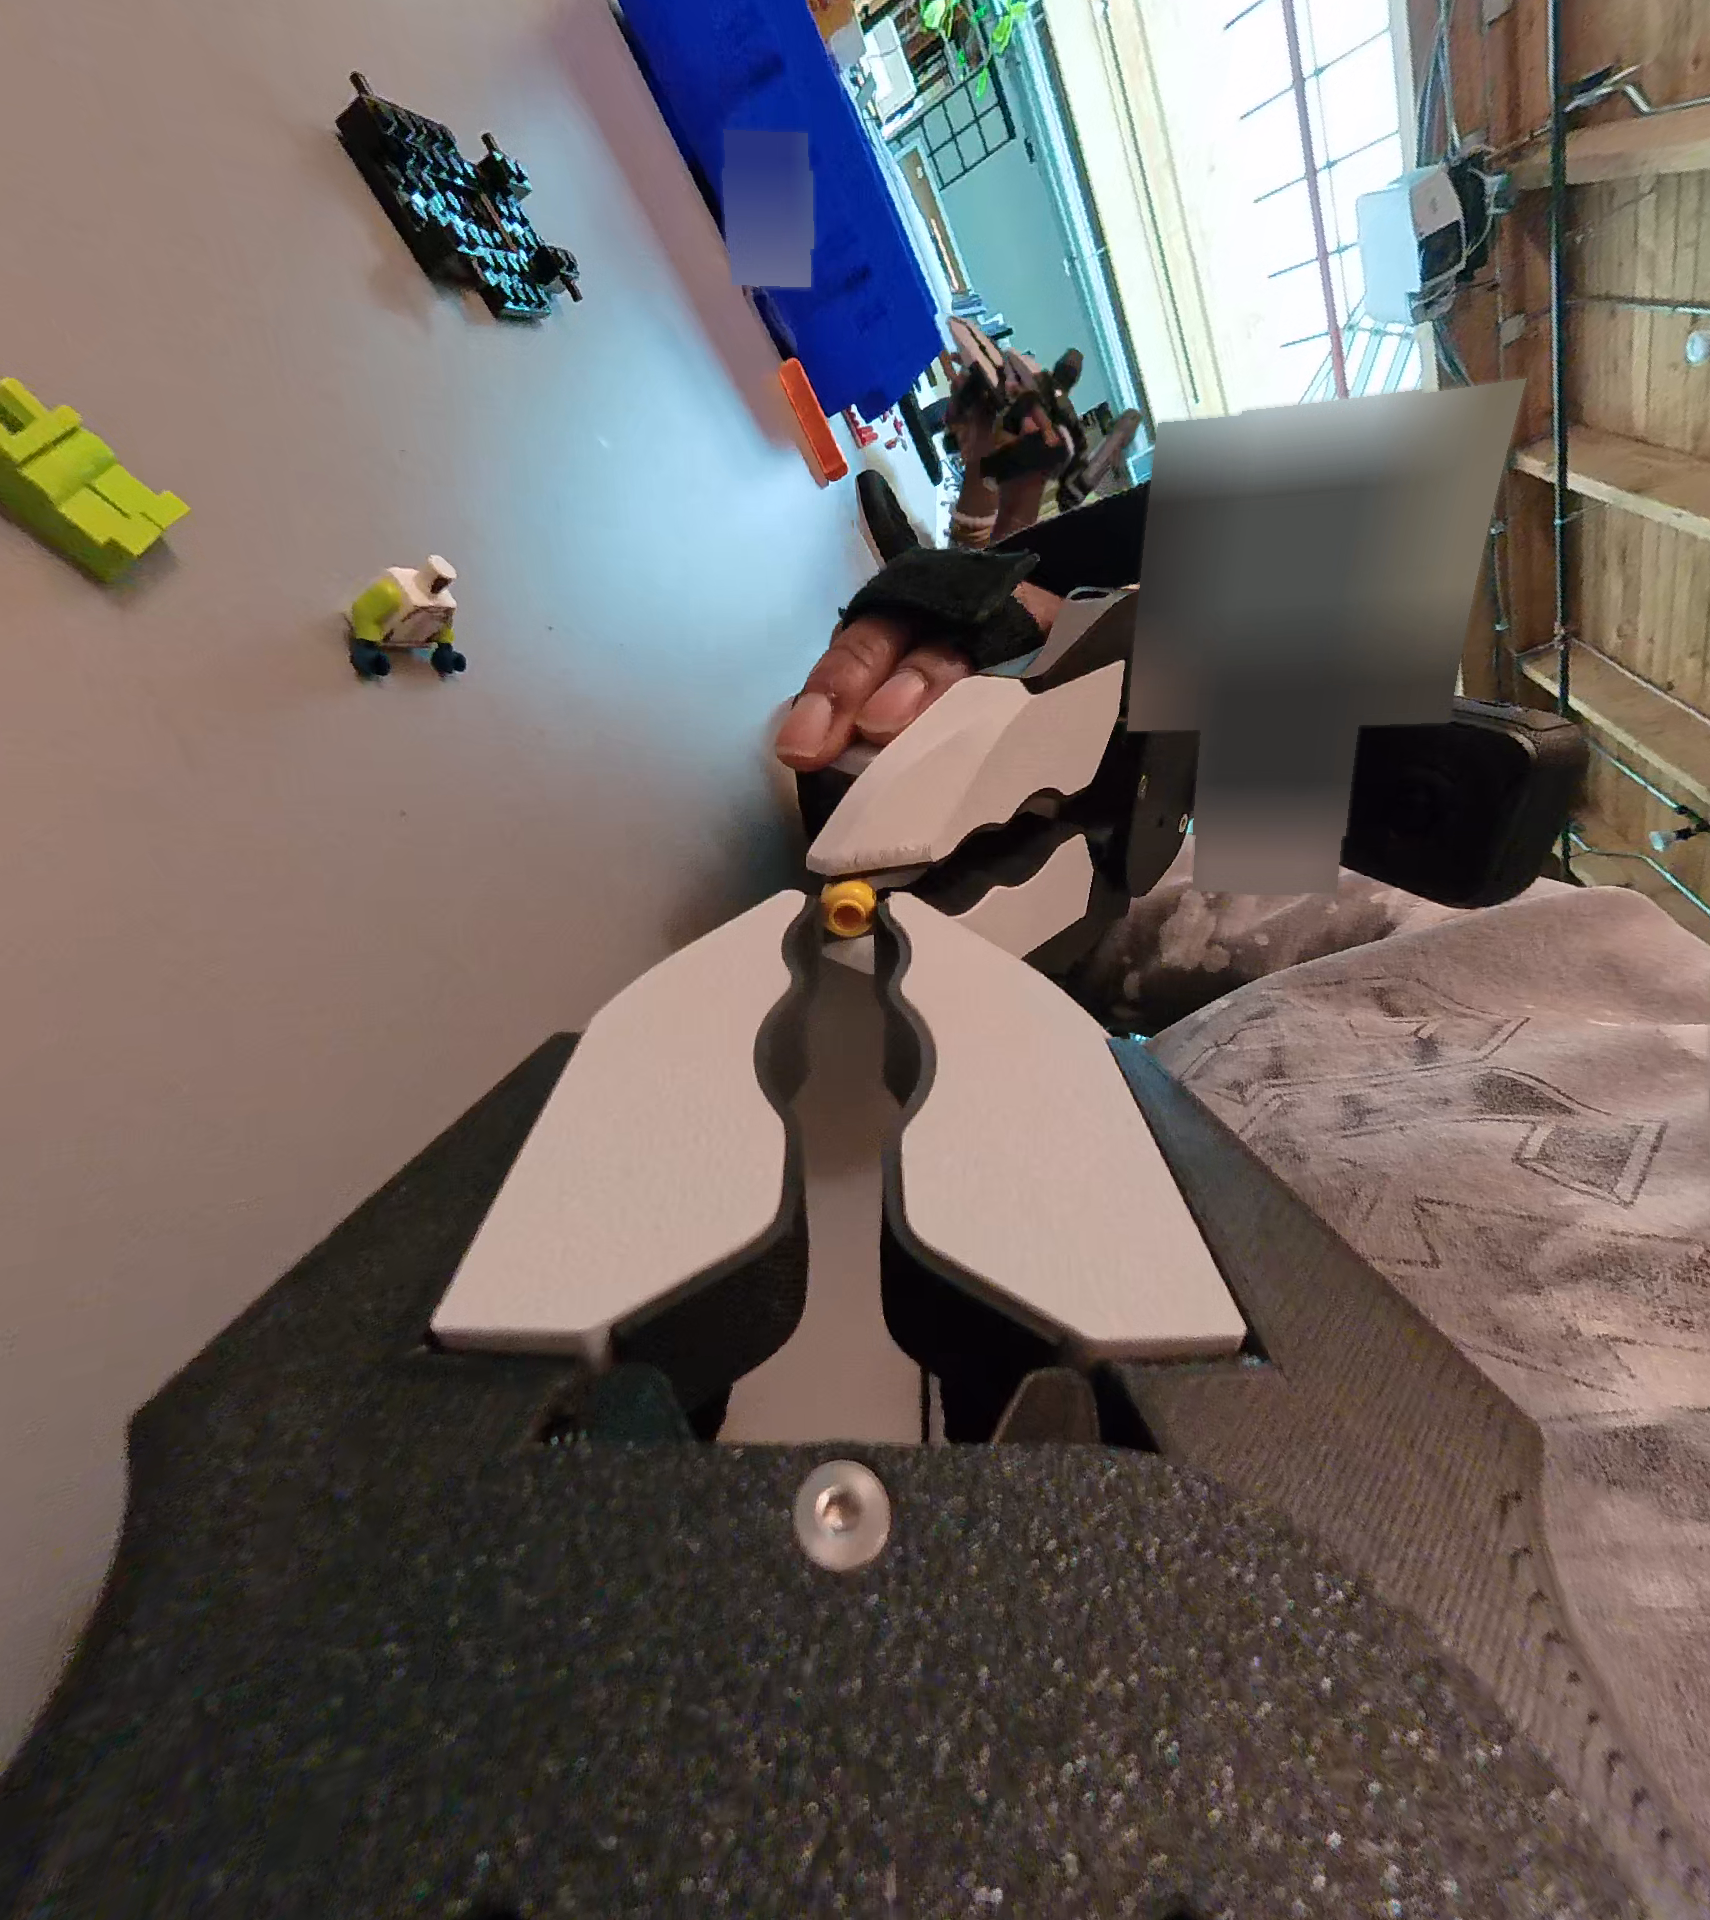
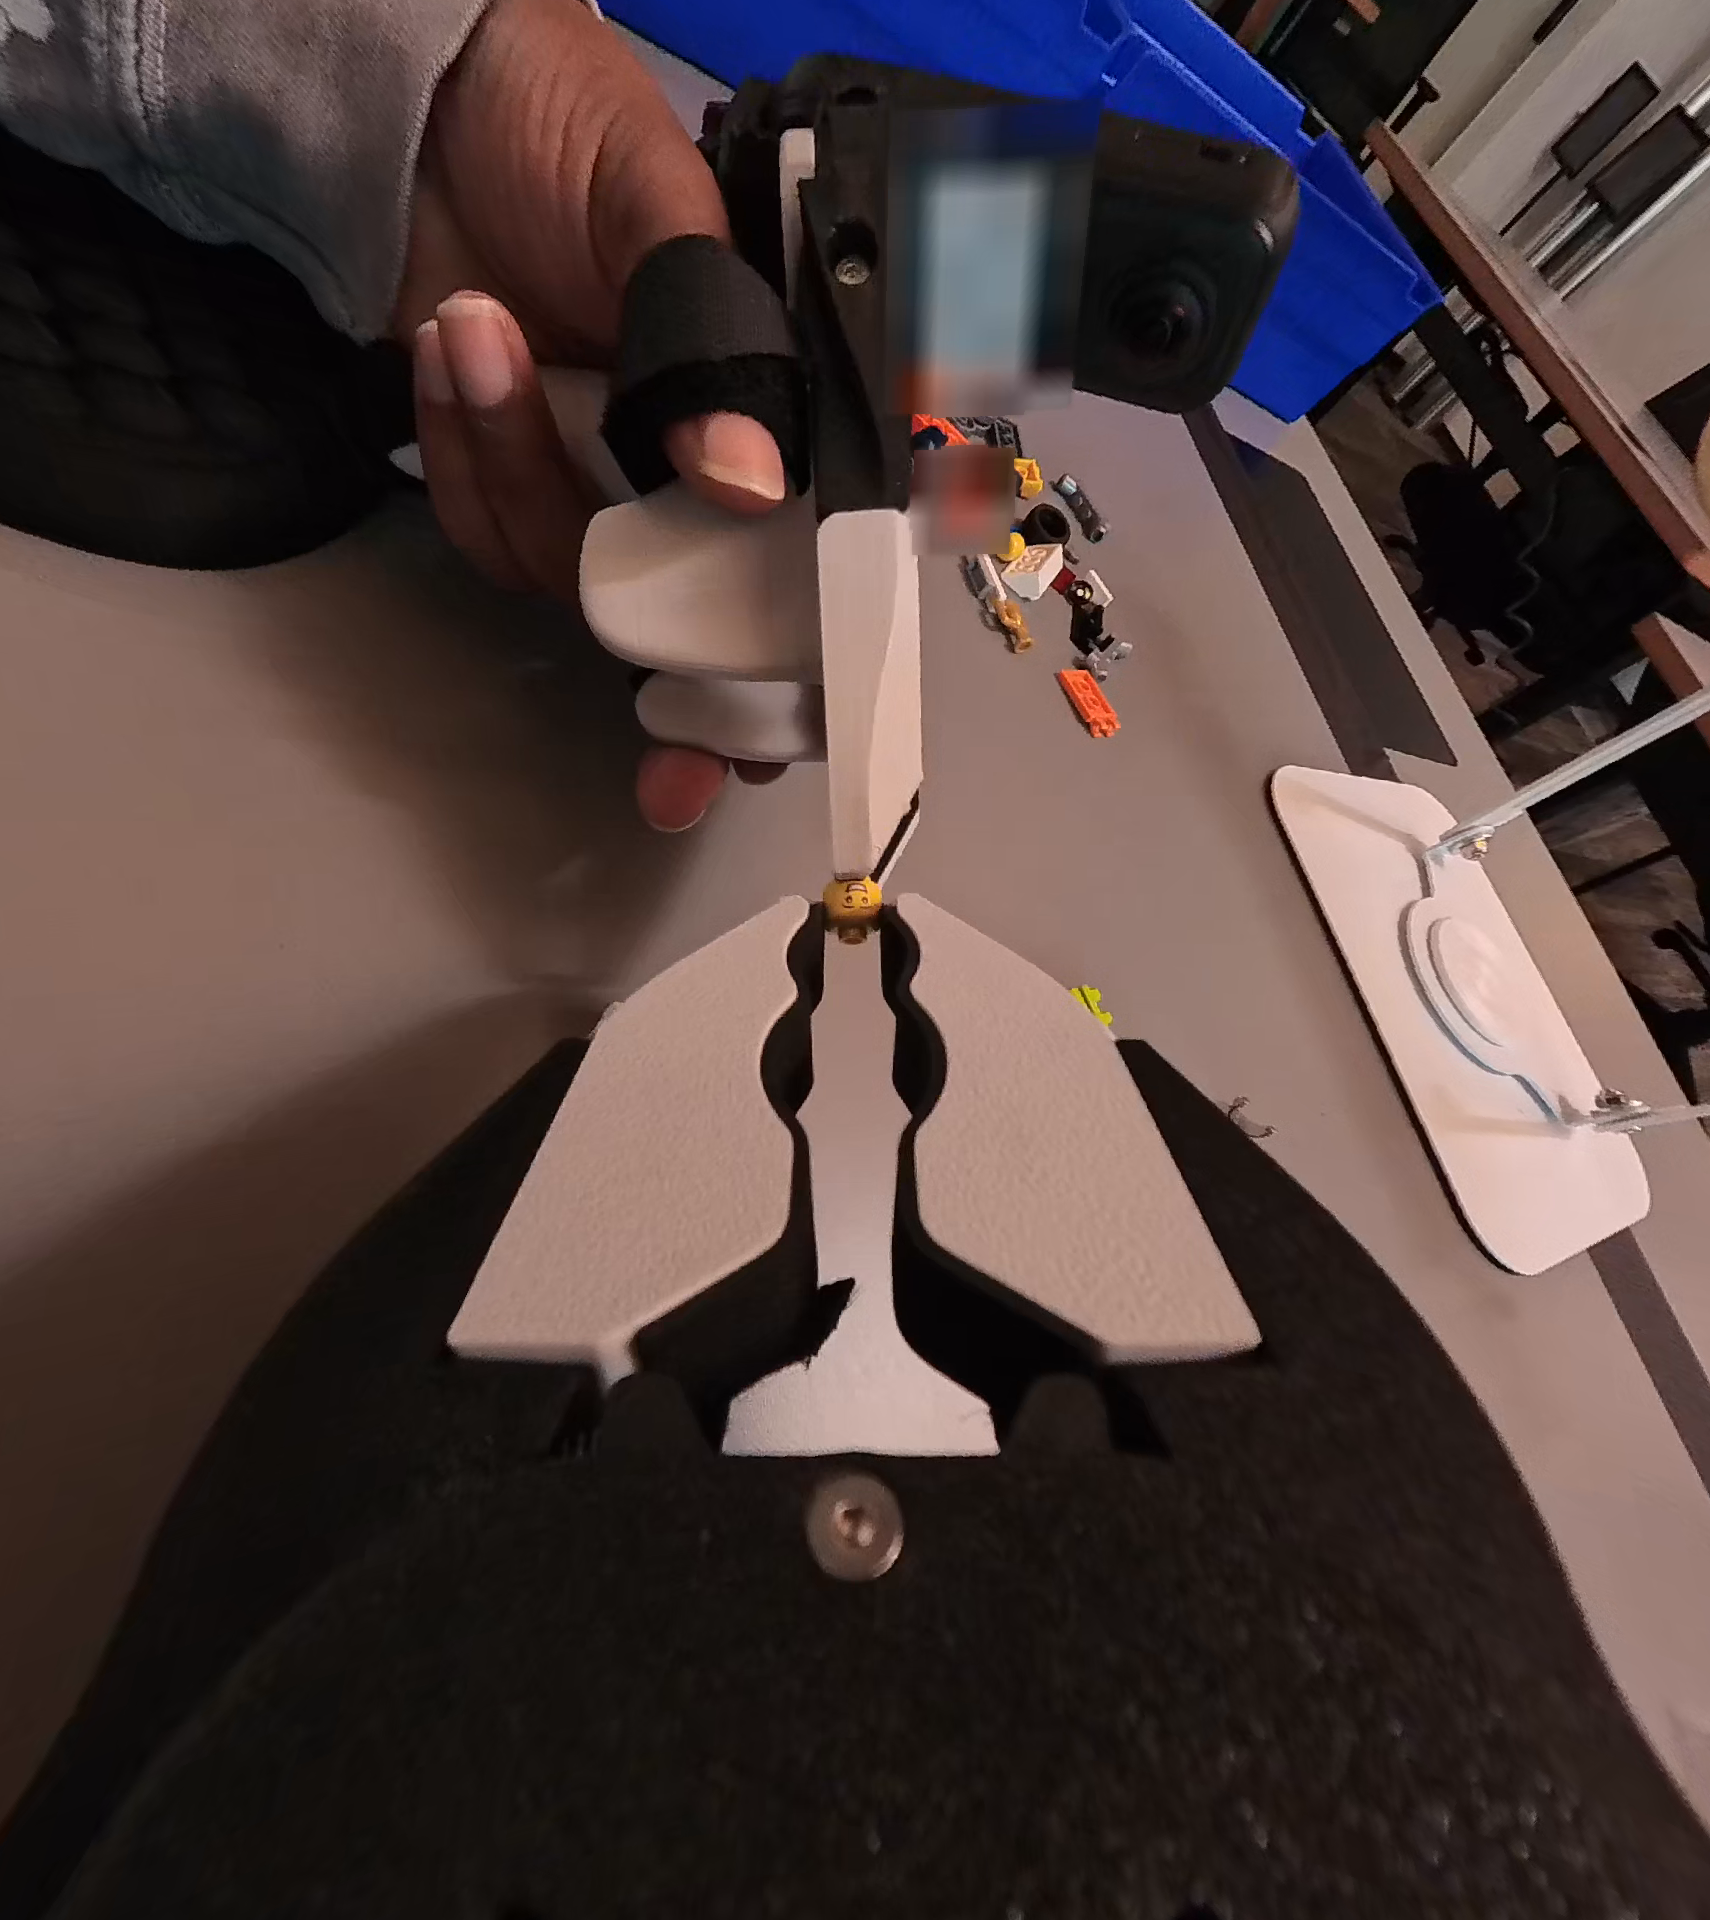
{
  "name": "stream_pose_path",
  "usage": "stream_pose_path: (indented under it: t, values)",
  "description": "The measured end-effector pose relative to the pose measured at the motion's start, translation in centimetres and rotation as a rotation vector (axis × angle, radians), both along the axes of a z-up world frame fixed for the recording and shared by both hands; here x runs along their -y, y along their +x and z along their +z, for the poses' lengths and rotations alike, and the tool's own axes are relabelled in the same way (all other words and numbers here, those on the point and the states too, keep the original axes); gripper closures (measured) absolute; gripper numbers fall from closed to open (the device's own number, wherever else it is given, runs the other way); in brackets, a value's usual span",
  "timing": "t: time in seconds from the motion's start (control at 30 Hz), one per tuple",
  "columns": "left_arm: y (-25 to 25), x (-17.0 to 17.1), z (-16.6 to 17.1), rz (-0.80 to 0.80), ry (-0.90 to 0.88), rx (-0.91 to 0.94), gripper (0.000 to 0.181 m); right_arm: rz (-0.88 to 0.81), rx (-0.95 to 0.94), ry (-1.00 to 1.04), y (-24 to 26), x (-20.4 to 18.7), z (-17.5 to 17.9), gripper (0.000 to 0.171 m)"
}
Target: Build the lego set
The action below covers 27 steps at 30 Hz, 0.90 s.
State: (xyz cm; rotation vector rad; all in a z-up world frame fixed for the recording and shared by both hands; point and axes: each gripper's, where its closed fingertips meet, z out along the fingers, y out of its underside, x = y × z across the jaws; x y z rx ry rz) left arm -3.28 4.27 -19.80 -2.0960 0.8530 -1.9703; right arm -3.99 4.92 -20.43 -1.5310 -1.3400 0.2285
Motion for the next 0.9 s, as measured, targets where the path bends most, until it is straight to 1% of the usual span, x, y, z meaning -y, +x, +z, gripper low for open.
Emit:
stream_pose_path:
  t: [0.17,0.3,0.63,0.9]
  values:
    - [0.16,-0.16,0.0,0.019,-0.005,0.007,0.173,-0.017,0.003,0.004,0.14,-0.16,0.0,0.161]
    - [0.28,-0.41,-0.06,0.045,0.03,0.007,0.175,-0.036,0.002,0.001,0.34,-0.41,-0.09,0.161]
    - [0.25,-0.54,-0.23,0.055,0.031,0.003,0.175,-0.042,0.009,0.006,0.34,-0.55,-0.26,0.161]
    - [0.24,-0.55,0.05,0.052,0.079,0.014,0.176,-0.043,0.001,0.021,0.39,-0.53,0.08,0.161]
